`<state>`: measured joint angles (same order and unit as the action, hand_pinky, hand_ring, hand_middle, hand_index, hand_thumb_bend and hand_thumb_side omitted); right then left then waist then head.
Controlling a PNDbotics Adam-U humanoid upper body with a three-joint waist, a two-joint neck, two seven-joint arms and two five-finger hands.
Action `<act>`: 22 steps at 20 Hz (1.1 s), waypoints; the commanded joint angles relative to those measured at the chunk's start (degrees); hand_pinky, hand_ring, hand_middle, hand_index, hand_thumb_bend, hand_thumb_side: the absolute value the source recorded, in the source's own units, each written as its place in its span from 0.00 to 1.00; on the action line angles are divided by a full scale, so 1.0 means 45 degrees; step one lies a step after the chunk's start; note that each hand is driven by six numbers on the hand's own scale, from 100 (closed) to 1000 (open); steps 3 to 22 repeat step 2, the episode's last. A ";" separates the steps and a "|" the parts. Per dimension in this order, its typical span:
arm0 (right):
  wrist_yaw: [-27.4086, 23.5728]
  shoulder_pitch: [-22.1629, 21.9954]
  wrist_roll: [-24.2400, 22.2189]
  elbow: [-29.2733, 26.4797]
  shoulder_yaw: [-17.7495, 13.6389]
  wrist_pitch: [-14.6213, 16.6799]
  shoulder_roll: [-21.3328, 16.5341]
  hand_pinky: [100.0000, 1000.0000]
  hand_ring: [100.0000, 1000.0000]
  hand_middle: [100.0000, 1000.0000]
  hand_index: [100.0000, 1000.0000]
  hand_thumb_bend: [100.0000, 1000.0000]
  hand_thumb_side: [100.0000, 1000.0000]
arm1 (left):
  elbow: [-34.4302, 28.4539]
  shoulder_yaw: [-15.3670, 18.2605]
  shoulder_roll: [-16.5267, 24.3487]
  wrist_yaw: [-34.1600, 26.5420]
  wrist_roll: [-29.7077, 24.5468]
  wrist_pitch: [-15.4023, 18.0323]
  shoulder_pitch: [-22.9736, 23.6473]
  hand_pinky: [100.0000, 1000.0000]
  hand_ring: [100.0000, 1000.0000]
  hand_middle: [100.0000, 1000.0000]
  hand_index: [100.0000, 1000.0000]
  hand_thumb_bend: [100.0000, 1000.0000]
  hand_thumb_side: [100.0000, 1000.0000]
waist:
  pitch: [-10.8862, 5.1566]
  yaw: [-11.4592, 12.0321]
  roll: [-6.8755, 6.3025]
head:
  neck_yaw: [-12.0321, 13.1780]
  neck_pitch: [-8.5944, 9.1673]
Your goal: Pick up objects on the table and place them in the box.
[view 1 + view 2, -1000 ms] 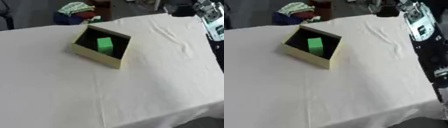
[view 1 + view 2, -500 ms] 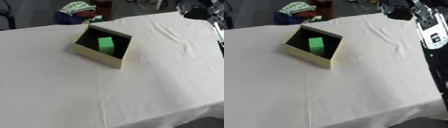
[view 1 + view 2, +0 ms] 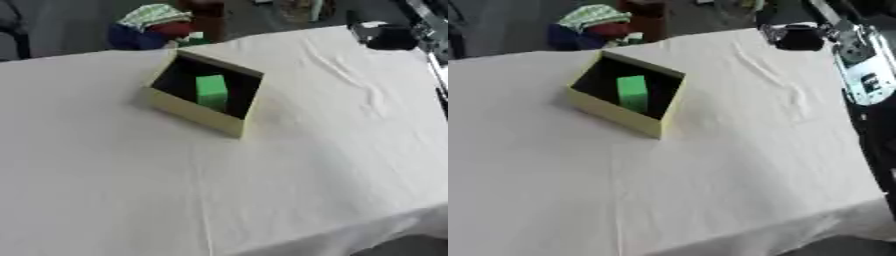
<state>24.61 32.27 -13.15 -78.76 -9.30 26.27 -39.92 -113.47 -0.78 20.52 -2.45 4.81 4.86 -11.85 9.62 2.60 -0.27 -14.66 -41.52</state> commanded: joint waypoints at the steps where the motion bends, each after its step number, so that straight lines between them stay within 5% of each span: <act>1: 0.0351 0.0166 0.0102 -0.0085 -0.0046 0.0141 -0.0464 0.79 1.00 0.94 1.00 0.02 0.19 | -0.0250 0.0121 0.0130 0.0061 0.0036 0.0030 -0.0195 0.69 0.51 0.49 0.80 0.00 0.73 | -0.0154 0.0000 0.0030 | -0.0035 0.0109; 22: 0.0384 0.0162 0.0143 -0.0058 -0.0044 0.0153 -0.0452 0.79 1.00 0.94 1.00 0.01 0.19 | -0.0250 0.0126 0.0126 0.0057 0.0042 0.0036 -0.0200 0.69 0.51 0.49 0.80 0.00 0.73 | -0.0152 0.0010 0.0036 | -0.0038 0.0116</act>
